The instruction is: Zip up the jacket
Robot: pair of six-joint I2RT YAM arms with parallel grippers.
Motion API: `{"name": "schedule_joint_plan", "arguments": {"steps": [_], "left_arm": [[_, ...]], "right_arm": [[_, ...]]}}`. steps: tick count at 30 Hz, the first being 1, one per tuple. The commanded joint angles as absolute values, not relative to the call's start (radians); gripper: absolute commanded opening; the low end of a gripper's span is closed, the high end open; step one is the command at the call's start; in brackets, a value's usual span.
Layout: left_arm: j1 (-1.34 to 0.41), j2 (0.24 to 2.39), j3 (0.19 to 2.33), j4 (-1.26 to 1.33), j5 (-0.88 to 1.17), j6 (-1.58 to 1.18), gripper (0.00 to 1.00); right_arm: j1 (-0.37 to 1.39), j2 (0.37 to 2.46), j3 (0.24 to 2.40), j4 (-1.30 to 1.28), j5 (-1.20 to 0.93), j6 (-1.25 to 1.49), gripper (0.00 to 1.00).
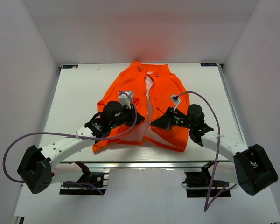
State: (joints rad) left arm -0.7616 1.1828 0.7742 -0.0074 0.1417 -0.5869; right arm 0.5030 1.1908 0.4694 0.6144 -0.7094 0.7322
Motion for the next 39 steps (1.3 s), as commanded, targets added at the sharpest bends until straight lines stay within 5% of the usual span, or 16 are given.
{"name": "schedule_joint_plan", "arguments": {"steps": [1,39], "left_arm": [[-0.772,1.147,0.77,0.058,0.158,-0.581,0.0],[-0.784,1.083,0.724,0.089,0.179,-0.597,0.0]], "right_arm": [[0.503,1.189,0.503,0.73,-0.718,0.773,0.0],[0.503,1.197,0.511,0.733,-0.741,0.804,0.0]]}}
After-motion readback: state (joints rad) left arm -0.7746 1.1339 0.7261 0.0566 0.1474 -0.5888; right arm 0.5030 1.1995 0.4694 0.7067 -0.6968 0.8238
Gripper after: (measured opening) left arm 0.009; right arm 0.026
